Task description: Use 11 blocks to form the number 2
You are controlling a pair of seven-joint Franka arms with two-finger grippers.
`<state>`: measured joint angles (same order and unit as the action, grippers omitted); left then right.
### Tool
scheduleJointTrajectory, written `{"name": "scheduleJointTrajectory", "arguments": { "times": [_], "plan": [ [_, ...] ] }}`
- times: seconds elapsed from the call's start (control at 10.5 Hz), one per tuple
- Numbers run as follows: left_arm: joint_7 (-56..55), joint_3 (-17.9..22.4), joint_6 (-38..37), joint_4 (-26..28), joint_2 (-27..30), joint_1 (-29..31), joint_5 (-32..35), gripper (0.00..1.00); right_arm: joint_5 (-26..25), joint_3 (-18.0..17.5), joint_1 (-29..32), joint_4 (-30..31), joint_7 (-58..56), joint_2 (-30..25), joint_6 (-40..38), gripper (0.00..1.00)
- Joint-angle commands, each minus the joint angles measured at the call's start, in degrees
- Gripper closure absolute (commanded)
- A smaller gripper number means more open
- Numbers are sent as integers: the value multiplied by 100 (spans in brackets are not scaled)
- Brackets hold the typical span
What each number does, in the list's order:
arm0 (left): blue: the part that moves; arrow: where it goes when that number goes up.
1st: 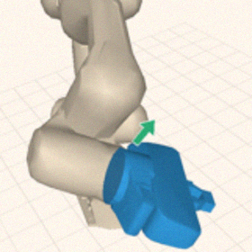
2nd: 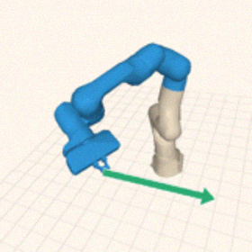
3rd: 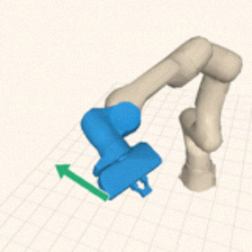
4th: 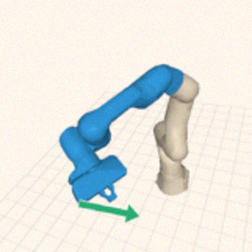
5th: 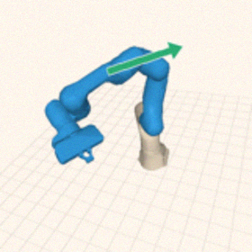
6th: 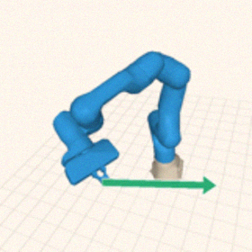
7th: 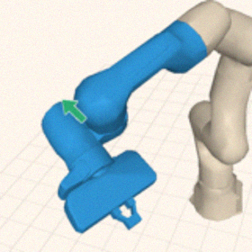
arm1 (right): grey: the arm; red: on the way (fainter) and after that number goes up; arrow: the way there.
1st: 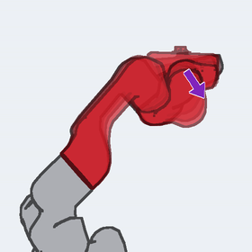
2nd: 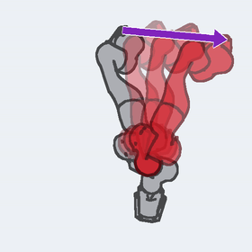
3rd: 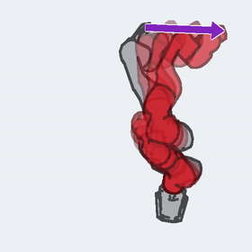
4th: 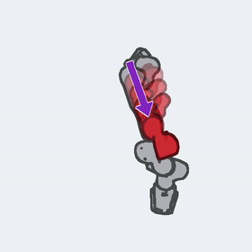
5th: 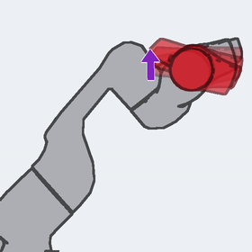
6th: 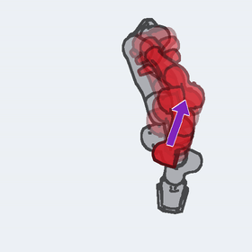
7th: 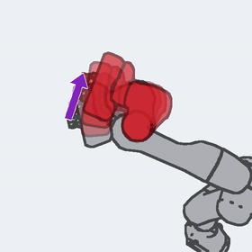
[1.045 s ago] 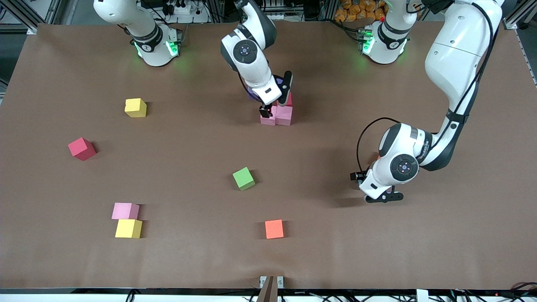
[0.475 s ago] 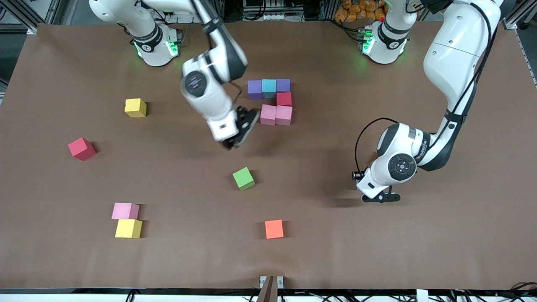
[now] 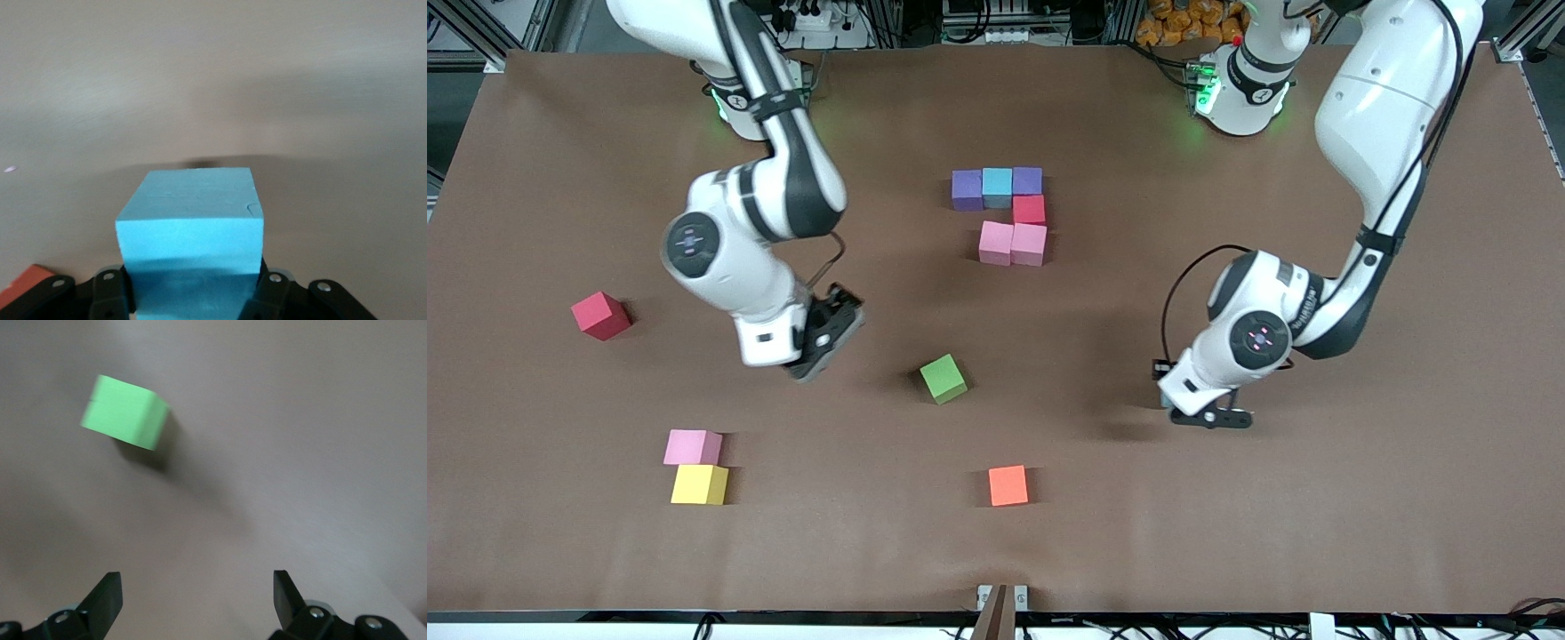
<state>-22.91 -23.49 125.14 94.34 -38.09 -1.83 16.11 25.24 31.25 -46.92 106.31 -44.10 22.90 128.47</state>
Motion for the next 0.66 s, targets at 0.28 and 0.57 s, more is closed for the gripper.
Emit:
{"name": "scheduleJointTrajectory", "arguments": {
  "times": [0.28, 0.57],
  "plan": [
    [102, -832, -208, 67, 345, -879, 911, 61, -54, -163, 1543, -505, 42, 39, -129, 0],
    [102, -1114, -577, 67, 538, -1380, 920, 60, -63, -172, 1939, -550, -211, 232, -94, 0]
  ]
}}
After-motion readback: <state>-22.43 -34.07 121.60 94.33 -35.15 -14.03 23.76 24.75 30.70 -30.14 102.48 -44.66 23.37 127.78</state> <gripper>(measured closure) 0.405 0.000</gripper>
